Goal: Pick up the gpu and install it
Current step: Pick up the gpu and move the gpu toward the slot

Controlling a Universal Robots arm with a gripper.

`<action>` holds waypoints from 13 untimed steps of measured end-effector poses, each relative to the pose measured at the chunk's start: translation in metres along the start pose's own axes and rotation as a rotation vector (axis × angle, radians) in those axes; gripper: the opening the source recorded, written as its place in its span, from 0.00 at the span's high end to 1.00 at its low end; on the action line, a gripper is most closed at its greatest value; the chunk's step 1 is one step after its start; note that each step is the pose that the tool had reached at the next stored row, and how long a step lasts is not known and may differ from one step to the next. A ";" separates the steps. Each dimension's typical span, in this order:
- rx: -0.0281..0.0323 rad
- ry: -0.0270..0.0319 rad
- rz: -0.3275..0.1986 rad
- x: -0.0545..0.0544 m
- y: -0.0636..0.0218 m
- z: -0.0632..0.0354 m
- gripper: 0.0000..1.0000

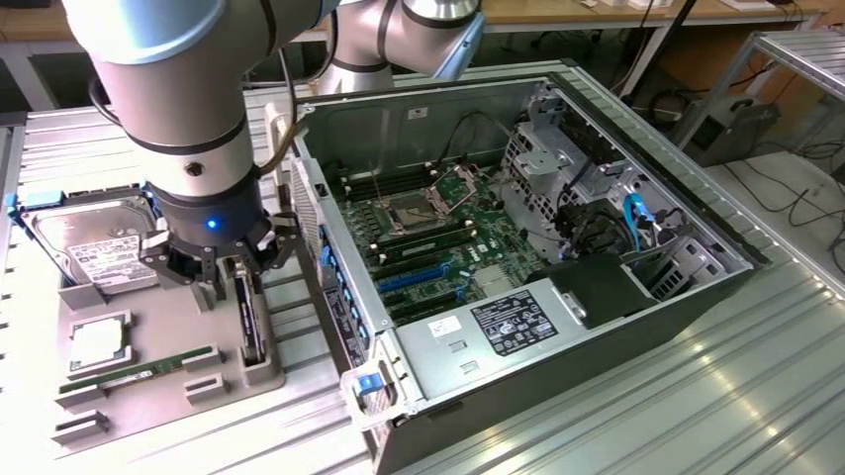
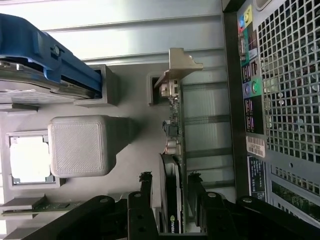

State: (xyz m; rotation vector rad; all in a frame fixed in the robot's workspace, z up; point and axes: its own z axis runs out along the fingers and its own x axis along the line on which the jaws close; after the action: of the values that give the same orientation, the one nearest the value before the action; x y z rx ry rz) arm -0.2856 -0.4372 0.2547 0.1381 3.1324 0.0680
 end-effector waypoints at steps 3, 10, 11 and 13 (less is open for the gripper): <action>-0.0001 0.0003 0.000 0.000 -0.0002 0.0034 0.58; 0.0010 0.0003 0.004 0.000 -0.0006 0.0078 0.58; 0.0014 0.0002 0.005 0.000 -0.0008 0.0081 0.58; 0.0018 -0.0002 0.008 0.000 -0.0013 0.0089 0.58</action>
State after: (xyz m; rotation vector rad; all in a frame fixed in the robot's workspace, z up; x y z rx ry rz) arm -0.2855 -0.4381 0.2458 0.1500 3.1319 0.0652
